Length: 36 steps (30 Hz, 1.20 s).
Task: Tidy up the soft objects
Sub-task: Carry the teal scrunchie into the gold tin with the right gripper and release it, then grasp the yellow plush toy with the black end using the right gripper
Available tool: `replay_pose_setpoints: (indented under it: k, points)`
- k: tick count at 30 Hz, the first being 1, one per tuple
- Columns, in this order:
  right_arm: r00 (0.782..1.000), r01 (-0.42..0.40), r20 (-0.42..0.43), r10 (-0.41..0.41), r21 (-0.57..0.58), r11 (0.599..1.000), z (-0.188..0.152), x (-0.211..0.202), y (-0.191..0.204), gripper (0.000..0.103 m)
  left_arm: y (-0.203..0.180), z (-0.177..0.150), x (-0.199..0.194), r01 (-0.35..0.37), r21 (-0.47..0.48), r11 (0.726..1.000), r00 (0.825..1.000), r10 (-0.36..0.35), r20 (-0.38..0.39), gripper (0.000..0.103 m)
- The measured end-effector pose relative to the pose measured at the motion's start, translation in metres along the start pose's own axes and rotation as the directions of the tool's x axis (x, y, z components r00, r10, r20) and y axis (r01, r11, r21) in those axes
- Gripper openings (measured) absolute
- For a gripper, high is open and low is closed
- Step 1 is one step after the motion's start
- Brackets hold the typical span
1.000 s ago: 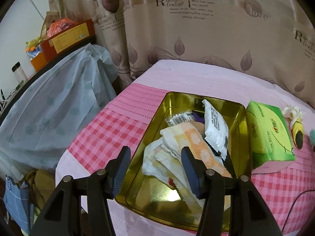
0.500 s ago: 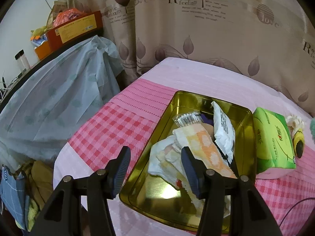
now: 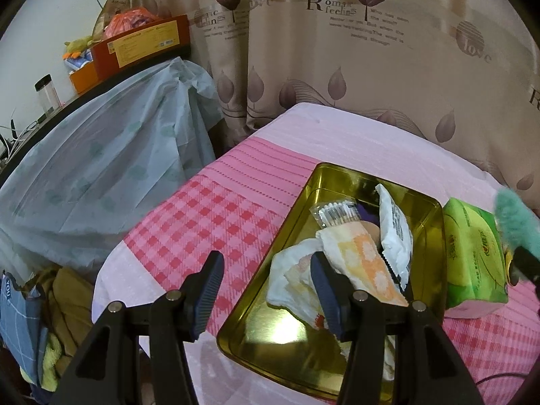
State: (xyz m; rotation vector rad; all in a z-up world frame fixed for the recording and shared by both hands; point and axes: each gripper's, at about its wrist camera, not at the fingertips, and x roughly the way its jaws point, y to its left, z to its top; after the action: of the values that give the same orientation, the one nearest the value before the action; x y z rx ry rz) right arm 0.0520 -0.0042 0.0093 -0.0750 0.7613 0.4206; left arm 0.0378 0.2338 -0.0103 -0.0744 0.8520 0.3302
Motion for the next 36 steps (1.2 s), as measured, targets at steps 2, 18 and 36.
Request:
replay_pose_setpoints:
  k: [2, 18, 36]
  points:
    - [1.0, -0.029, -0.008, 0.029, -0.018, 0.999, 0.004, 0.009, 0.015, 0.027, 0.0, 0.0, 0.0, -0.004, -0.003, 1.0, 1.0, 0.004, -0.001, 0.055]
    - [0.99, -0.112, -0.092, 0.105, -0.071, 0.991, 0.013, 0.068, 0.077, 0.027, 0.009, 0.0, 0.002, -0.034, -0.048, 0.998, 0.999, 0.034, -0.001, 0.055]
    - [0.986, -0.125, -0.121, 0.117, -0.062, 0.99, 0.011, 0.087, 0.086, 0.039, 0.011, 0.001, 0.004, -0.031, -0.056, 0.998, 0.999, 0.03, -0.013, 0.055]
